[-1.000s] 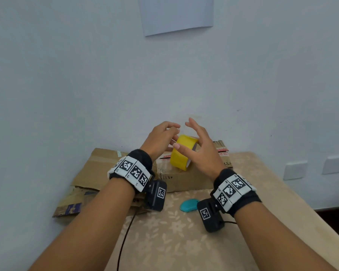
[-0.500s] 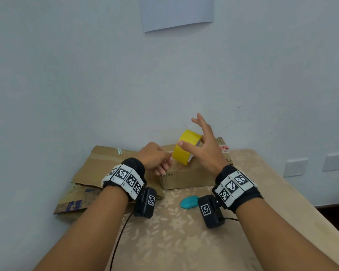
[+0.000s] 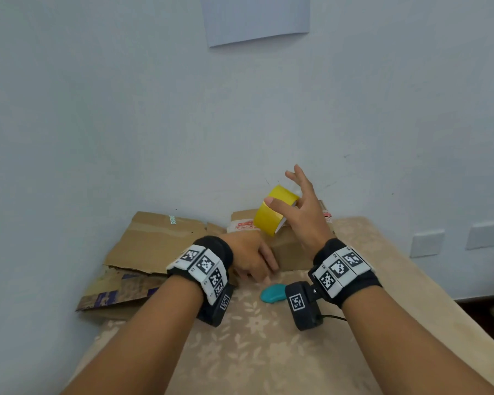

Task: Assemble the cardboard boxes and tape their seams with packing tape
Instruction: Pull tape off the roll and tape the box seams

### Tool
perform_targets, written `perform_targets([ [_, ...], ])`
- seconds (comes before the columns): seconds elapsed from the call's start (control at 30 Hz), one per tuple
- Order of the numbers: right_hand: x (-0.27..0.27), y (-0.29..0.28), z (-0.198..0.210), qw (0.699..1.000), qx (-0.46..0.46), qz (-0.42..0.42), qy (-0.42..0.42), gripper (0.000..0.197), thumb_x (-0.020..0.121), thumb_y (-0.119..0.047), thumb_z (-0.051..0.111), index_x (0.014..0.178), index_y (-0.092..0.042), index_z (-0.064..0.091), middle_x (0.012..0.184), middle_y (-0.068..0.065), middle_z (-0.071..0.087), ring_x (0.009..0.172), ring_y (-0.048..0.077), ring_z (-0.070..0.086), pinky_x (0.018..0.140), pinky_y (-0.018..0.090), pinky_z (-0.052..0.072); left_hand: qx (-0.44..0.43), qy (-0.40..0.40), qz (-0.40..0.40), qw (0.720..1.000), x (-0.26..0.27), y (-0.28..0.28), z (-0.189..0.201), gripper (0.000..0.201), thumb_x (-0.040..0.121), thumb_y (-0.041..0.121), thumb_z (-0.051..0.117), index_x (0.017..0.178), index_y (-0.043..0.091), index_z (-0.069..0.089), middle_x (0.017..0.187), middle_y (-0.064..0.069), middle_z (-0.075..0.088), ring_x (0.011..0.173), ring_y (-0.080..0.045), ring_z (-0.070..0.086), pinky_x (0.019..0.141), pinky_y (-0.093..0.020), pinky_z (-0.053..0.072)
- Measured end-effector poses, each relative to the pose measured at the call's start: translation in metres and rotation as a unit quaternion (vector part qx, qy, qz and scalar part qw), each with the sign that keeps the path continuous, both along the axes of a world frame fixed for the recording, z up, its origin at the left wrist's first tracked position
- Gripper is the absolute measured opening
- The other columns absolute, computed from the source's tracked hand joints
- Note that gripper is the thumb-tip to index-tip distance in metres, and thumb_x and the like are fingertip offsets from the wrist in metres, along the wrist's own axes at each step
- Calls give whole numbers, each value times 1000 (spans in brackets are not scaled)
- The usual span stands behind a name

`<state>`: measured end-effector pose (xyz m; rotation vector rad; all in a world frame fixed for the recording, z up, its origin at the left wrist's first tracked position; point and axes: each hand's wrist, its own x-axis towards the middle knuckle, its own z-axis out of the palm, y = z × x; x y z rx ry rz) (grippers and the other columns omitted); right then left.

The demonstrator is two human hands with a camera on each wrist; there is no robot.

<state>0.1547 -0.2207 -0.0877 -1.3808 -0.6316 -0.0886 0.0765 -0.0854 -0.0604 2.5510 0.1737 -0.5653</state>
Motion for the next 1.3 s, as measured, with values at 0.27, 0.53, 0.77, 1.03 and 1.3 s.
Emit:
perform_targets([
  [0.27,0,-2,1,1000,-15,-20,-9,98,82,-35,82,161,-33,24,150,-18,42,142,14,40,118,44,37,160,12,-97,982,6,-27,-7,43,77,28,90,114,14,74,100,0,74,71,-15,62,66,-24,54],
  [0.53,1,-2,0,1000,-16,-18,-5,97,84,-35,82,161,-32,24,150,-18,42,143,11,38,119,44,35,161,-35,-98,981,5,-18,-1,31,78,20,89,93,15,62,83,2,64,63,-14,59,66,-32,59],
  [0.77,2,-3,-2,1000,-2,-12,6,102,69,-54,78,157,-41,27,149,-23,44,138,19,47,114,50,43,85,-76,-42,993,-4,15,38,21,82,17,86,93,17,68,87,0,68,77,-17,68,77,-34,63],
  [1.03,1,-3,-1,999,-30,7,-21,99,75,-47,79,159,-41,27,149,-26,44,137,19,49,114,53,43,-74,-225,92,967,-15,48,68,22,95,5,61,101,15,42,98,-17,74,79,-29,73,68,-41,62],
  [1.3,-4,-3,0,994,-82,27,-67,104,68,-66,77,158,-43,29,143,-35,44,134,17,50,112,54,43,-292,-283,165,899,2,19,45,12,95,11,45,90,16,35,68,-6,44,49,-18,35,46,-27,30],
])
